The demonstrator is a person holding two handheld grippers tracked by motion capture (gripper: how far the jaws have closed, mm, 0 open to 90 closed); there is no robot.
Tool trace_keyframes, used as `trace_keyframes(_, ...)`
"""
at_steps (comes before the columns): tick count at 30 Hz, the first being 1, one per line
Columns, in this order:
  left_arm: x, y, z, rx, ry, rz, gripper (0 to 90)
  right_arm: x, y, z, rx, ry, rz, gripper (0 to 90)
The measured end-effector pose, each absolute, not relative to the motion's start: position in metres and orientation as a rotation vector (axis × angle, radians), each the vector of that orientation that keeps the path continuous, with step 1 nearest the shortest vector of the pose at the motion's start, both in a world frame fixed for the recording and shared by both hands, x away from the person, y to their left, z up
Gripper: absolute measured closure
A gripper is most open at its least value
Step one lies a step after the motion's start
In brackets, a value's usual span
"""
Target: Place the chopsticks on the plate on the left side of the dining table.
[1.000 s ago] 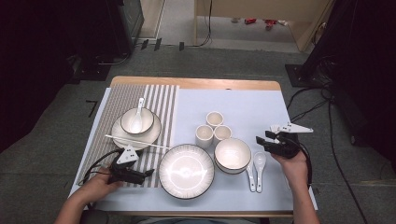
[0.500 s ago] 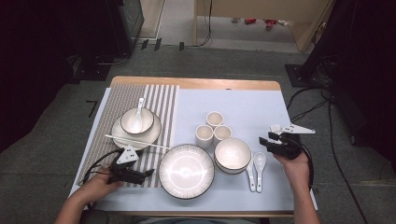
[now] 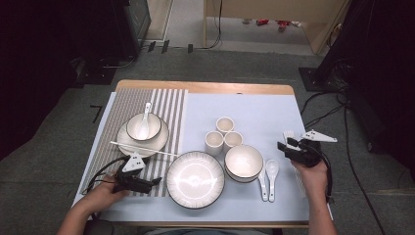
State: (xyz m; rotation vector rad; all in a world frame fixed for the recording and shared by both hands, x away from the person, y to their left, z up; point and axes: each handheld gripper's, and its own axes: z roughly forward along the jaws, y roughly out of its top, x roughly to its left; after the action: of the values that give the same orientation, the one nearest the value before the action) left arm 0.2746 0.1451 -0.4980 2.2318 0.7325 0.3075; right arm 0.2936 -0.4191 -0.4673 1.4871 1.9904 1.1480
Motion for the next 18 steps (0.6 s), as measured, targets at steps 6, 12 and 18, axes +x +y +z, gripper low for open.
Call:
trace_keyframes(6, 0.275, 0.145, -0.498, 2.232, 0.733, 0.308, 13.8, 0.292, -0.424, -0.469, 1.496, 1.966, 1.136, 48.4)
trace_keyframes(12, 0.275, 0.145, -0.498, 2.231, 0.734, 0.308, 13.8, 0.290, -0.430, -0.471, 1.513, 1.939, 1.119, 48.8)
trace_keyframes(18, 0.275, 0.145, -0.498, 2.231, 0.734, 0.307, 13.8, 0.288, -0.434, -0.473, 1.522, 1.923, 1.106, 48.8)
